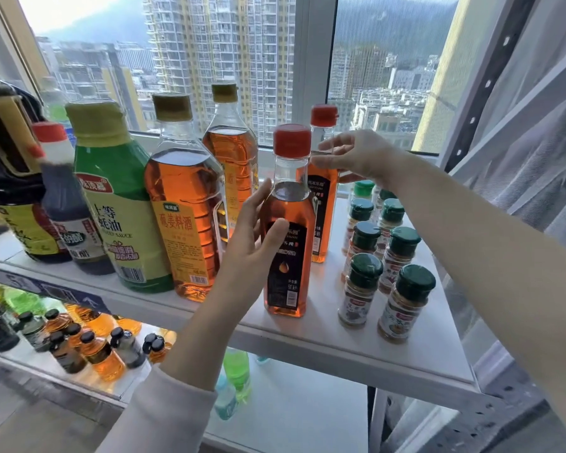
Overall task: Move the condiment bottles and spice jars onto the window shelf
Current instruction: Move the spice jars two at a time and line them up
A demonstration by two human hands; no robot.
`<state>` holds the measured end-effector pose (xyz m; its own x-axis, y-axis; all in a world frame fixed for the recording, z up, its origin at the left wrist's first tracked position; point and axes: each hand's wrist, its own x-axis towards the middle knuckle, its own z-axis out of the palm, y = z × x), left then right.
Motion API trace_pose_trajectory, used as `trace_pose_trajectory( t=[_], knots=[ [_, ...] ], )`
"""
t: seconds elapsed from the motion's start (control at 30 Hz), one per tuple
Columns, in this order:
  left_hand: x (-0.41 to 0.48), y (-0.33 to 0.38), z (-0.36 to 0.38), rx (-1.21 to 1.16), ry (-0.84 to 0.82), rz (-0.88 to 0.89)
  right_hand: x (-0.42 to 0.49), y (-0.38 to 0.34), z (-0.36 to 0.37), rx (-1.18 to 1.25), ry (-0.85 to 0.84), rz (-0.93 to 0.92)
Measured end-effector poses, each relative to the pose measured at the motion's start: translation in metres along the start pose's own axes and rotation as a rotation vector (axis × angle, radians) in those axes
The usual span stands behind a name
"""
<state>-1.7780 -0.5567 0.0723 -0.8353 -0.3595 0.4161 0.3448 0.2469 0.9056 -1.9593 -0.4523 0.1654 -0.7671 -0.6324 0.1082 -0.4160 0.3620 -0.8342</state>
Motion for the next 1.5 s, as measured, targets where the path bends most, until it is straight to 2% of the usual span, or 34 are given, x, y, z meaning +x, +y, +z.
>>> trace_pose_trajectory(
  t=[0.43,0.77,0.93,1.07,1.23,1.37,1.5],
  knots=[
    [0.007,-0.005,-0.002,-0.125,-0.06,0.003,-0.003,-0.001,-0.004,0.067,-0.033,0.029],
    [0.002,-0.002,0.0,-0.088,-0.057,0.016,-0.003,0.004,-0.003,0.017,0.004,0.021],
    [-0.001,0.001,-0.006,0.023,-0.061,0.049,-0.006,-0.001,-0.003,-0.02,-0.001,0.019],
    [-0.009,0.025,-0.027,0.124,0.056,0.202,-0.01,-0.026,-0.02,0.022,0.054,-0.038],
    [-0.001,0.07,-0.074,0.107,0.235,0.421,-0.008,-0.089,-0.036,-0.066,0.188,-0.259],
    [0.027,0.085,-0.1,0.199,0.311,0.384,0.014,-0.135,-0.016,-0.176,0.163,-0.33],
    [0.049,0.084,-0.103,0.329,0.298,0.248,0.05,-0.153,0.02,-0.438,-0.016,-0.286]
  ],
)
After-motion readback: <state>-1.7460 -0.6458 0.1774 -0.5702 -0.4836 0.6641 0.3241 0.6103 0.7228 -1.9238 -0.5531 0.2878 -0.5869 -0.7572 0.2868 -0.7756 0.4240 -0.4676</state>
